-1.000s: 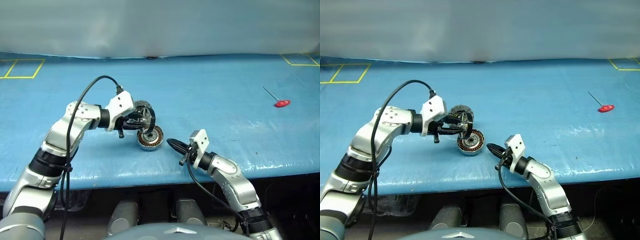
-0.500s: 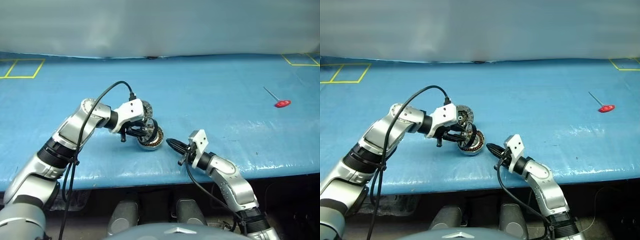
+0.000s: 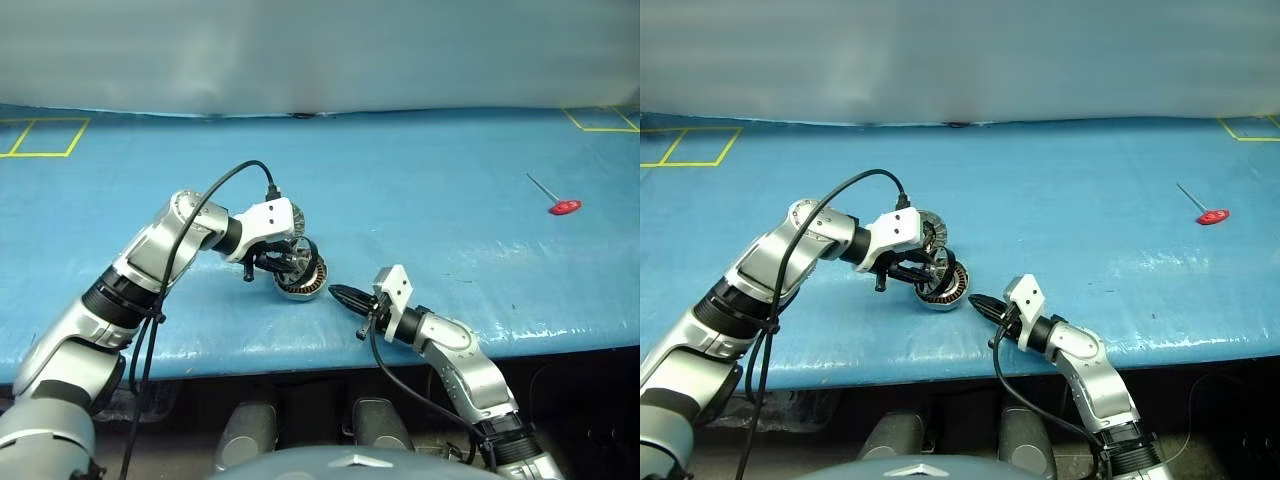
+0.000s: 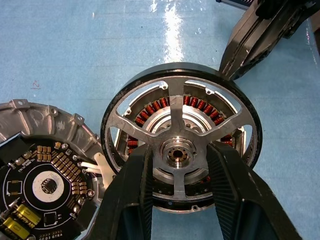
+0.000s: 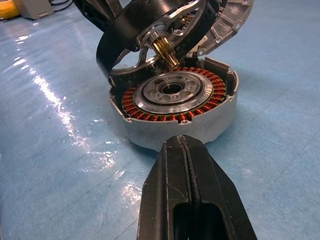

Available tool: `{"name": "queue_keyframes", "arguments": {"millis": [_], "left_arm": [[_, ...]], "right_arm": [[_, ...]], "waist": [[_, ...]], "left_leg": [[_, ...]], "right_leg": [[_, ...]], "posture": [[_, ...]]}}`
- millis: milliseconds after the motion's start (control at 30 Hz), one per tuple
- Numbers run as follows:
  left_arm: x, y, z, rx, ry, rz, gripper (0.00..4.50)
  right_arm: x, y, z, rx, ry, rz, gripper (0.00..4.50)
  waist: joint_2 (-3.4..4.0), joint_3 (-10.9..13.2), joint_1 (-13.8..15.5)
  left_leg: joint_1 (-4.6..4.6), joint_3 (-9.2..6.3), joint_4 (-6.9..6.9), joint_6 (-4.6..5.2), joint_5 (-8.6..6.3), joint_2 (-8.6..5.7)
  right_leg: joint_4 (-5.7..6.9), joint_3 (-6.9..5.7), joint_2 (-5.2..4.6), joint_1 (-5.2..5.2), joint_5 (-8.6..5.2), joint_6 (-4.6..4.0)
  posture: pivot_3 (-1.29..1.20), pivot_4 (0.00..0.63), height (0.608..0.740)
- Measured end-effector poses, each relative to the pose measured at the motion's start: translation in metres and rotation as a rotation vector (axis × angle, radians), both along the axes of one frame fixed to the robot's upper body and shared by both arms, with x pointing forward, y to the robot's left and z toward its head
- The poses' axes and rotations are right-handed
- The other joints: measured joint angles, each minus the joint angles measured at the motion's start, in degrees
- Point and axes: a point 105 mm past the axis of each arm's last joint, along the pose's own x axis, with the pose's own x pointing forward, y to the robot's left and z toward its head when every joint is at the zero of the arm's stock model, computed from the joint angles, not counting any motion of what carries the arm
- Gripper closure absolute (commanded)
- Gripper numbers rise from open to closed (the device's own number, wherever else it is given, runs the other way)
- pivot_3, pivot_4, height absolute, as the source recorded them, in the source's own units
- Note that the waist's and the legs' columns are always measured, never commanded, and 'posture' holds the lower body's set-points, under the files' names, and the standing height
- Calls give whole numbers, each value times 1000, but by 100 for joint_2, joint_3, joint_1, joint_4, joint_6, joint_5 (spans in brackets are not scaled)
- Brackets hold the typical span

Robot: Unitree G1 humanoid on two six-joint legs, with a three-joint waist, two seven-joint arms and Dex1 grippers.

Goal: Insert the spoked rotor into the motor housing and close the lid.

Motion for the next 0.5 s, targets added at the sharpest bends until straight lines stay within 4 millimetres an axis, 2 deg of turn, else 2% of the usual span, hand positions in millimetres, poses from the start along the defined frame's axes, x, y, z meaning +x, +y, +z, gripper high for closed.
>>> {"name": "queue_keyframes", "arguments": {"millis": [500], "left_arm": [[-8, -1, 6, 22, 32, -31, 3213]], "right_arm": [[0, 2, -10, -26, 24, 2, 4500]], "waist": [[-1, 1, -8]], "left_leg": [[-1, 0, -1, 0, 0, 1]], "right_leg": [[0, 0, 1, -2, -1, 0]], "posture": [[0, 150, 740]]}}
